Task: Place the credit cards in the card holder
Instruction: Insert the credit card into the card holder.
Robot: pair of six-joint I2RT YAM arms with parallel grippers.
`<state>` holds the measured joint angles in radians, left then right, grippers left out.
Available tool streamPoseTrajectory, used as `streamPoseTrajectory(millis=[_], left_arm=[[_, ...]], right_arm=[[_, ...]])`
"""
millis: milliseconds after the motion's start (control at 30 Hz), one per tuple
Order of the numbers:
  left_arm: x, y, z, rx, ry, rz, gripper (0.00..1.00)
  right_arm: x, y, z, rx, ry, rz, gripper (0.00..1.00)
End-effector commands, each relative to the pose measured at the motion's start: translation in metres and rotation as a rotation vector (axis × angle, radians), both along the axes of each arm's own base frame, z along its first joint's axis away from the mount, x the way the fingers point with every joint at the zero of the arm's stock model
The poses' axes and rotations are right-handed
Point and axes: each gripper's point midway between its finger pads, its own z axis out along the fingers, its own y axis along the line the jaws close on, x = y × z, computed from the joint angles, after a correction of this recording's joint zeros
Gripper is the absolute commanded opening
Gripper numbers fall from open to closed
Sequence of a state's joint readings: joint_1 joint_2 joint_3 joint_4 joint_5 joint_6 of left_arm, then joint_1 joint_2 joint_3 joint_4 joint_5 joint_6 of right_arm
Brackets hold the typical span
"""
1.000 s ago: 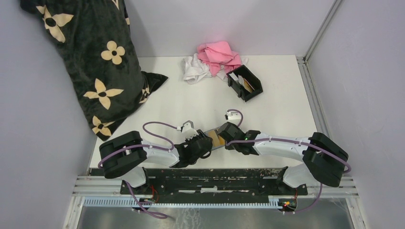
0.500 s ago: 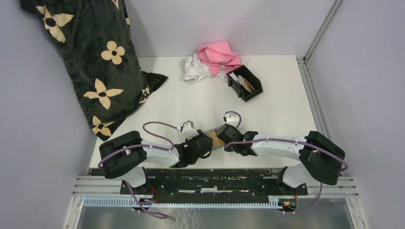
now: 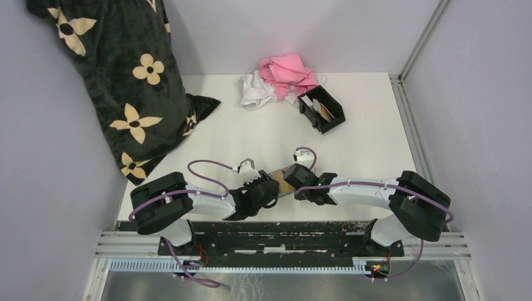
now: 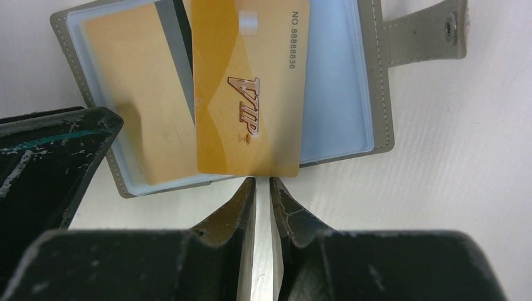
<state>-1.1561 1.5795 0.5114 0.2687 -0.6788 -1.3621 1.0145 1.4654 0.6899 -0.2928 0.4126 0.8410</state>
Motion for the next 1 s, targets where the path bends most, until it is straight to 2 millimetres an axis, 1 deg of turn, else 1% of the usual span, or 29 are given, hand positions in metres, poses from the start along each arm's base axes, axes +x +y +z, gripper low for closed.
streamPoseTrajectory(millis=[0, 267, 500, 733, 900, 967], left_arm=[[-0.044, 0.056, -0.076, 0.269, 0.236, -0.063, 0.45], [-0.044, 0.059, -0.077, 0.272, 0.24, -0.057, 0.46], [-0.05, 0.062, -0.088, 0.272, 0.273, -0.058, 0.45], [-0.05, 0.067, -0.085, 0.274, 0.265, -0.047, 0.45], [-0.052, 0.074, -0.086, 0.279, 0.27, -0.037, 0.45], [-0.054, 0.078, -0.085, 0.28, 0.272, -0.035, 0.45]], right_arm=[[0.011, 0.004, 0.008, 0.012, -0.05, -0.023, 0.19], [0.02, 0.005, 0.012, 0.006, -0.063, -0.028, 0.19], [0.023, 0.005, 0.019, 0.003, -0.076, -0.029, 0.19], [0.024, -0.002, 0.025, -0.014, -0.091, -0.036, 0.19], [0.023, -0.004, 0.03, -0.014, -0.094, -0.038, 0.19], [0.022, -0.007, 0.035, -0.009, -0.1, -0.039, 0.2]])
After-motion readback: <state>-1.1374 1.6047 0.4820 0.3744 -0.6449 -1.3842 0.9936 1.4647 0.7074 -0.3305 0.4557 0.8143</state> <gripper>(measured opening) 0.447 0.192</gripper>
